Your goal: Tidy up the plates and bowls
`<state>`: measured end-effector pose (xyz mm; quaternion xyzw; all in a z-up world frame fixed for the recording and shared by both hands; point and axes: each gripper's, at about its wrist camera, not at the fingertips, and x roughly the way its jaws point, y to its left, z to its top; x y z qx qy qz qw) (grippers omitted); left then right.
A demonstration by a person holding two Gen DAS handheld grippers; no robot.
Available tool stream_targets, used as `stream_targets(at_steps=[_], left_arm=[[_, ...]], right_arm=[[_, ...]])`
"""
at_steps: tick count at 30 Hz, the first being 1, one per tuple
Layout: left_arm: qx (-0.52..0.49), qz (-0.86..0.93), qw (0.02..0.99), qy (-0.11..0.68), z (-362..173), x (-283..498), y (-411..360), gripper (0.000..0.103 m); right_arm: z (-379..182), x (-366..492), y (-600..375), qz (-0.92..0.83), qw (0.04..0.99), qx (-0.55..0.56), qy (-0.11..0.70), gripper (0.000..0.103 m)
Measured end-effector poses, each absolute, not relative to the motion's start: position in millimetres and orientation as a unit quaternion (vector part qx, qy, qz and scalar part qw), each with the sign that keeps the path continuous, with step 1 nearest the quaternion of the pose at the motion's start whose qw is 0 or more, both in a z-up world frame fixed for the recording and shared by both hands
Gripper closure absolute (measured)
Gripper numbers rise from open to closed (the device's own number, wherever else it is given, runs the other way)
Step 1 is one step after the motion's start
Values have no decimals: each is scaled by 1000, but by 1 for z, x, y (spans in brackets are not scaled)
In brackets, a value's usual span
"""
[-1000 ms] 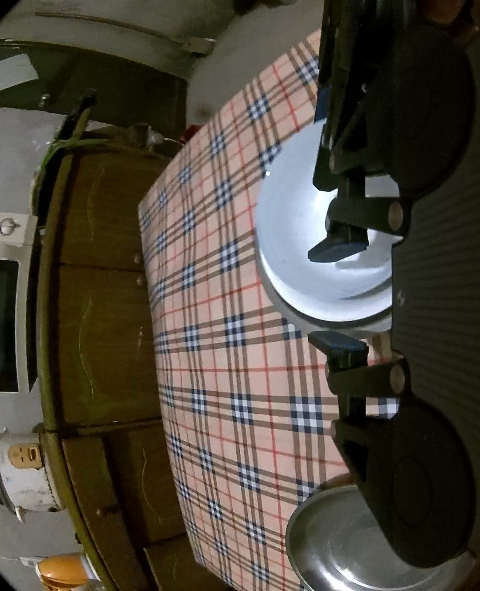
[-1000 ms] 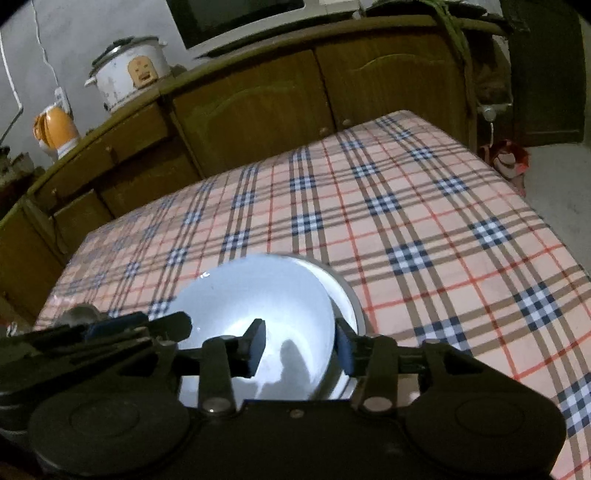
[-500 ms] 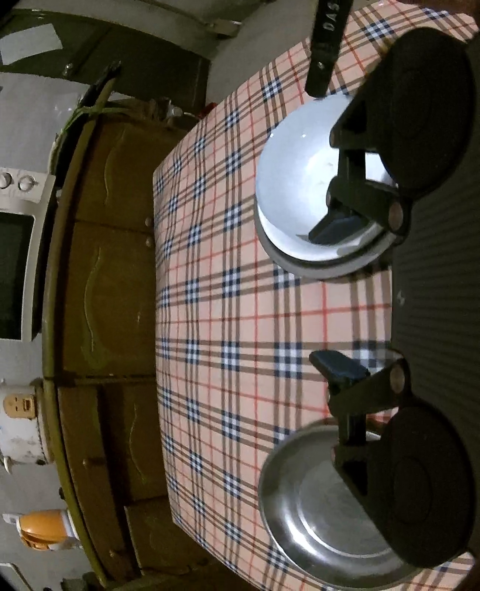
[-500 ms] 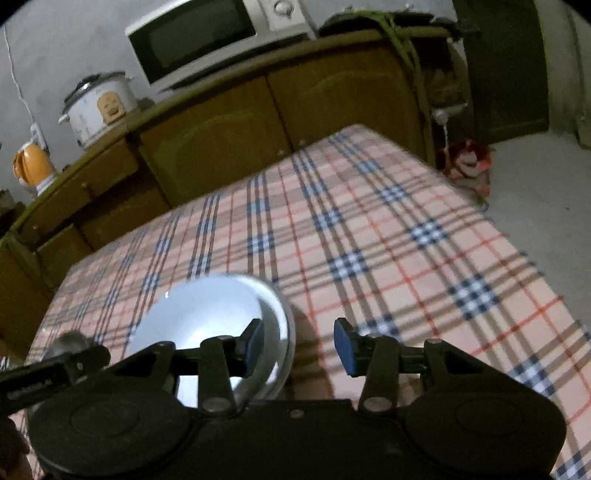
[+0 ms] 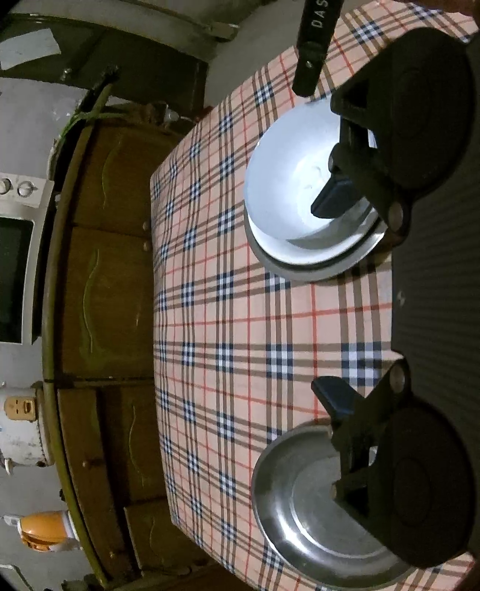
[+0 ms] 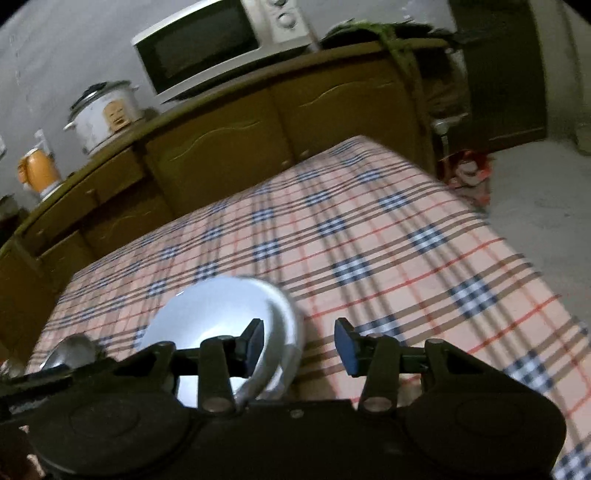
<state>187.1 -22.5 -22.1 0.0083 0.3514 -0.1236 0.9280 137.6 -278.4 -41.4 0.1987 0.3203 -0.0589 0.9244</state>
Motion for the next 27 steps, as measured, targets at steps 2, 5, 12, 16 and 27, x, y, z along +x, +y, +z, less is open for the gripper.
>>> stream_targets(at_steps=[2, 5, 12, 16, 27], left_arm=[[7, -122, 928, 351, -23, 187, -25, 7], [7, -126, 928, 351, -25, 185, -27, 4], [4, -123, 929, 349, -24, 185, -26, 3], [3, -125, 929, 349, -25, 185, -30, 2], [7, -117, 929, 350, -26, 186, -27, 0]], right_arm=[[-45, 139, -282, -74, 920, 192, 332, 49], [-55, 142, -282, -64, 913, 201, 348, 49], [-64, 147, -273, -50, 911, 195, 359, 51], [-66, 149, -275, -37, 907, 206, 365, 51], [-56, 142, -277, -56, 916, 185, 350, 39]])
